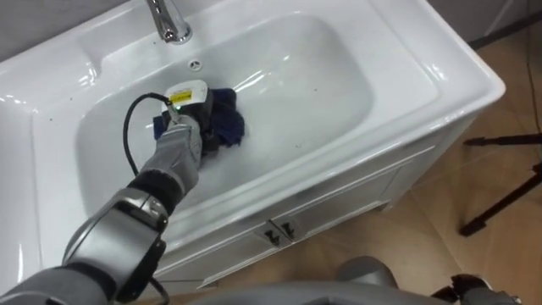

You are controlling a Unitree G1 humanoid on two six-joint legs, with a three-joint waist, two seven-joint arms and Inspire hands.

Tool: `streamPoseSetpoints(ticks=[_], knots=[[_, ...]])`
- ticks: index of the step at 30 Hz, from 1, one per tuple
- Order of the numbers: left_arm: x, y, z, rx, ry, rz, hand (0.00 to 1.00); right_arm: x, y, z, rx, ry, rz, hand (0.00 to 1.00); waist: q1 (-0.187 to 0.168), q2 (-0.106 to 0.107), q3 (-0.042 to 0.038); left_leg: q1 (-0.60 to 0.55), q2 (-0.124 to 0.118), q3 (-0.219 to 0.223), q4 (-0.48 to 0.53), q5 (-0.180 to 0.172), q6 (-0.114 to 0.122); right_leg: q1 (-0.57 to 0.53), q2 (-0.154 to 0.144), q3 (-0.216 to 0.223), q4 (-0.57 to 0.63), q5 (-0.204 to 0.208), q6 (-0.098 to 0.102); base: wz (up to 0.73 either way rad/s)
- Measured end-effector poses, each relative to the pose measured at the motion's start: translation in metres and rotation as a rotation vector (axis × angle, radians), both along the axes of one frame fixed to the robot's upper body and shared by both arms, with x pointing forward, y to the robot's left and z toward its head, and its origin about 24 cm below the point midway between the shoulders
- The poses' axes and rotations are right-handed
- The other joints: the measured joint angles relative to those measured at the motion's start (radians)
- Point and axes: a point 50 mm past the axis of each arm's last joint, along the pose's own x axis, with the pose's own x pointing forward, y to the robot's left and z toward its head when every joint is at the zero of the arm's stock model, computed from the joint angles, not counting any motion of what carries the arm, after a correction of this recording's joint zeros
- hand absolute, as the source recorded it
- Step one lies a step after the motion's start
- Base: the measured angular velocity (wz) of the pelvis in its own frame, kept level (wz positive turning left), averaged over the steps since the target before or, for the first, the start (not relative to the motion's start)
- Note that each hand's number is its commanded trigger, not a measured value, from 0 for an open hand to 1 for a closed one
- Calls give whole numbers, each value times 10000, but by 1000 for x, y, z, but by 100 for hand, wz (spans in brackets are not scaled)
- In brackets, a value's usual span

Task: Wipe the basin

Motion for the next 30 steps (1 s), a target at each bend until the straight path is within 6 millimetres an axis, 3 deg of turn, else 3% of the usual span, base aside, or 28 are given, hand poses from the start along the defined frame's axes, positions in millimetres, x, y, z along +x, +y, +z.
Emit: streamPoseSetpoints(ticks=[7,14,16,21,23,30], knots=[[-1,2,-2,-314,204,376,100,7,-1,2,187,-82,83,0,-283,110,13,26,-54,219,1,38,52,-88,-174,9,216,-64,90,-1],[4,-11,3,-965,-106,306,100,8,-6,3,112,116,367,0,-525,227,-14,-324,-221,216,20,125,199,-455,-369,-88,537,-164,235,10],[4,-22,6,-1664,-175,272,100,7,-8,4,27,288,458,0,-582,250,-7,-334,-285,222,6,149,239,-499,-444,-117,668,-227,277,15],[4,-89,28,-5134,-668,-913,100,14,-8,5,12,110,755,0,-639,269,0,-331,-326,238,-2,163,264,-507,-478,-67,661,-225,301,-2],[3,-104,37,-6026,-813,-1337,100,17,-7,5,20,64,1028,0,-665,266,2,-335,-318,239,16,163,264,-504,-476,-74,669,-225,301,-2],[1,-116,48,-7242,-494,-1844,100,19,-5,5,161,25,1437,0,-529,247,14,-459,-306,172,65,162,264,-523,-490,-266,657,-258,289,8]])
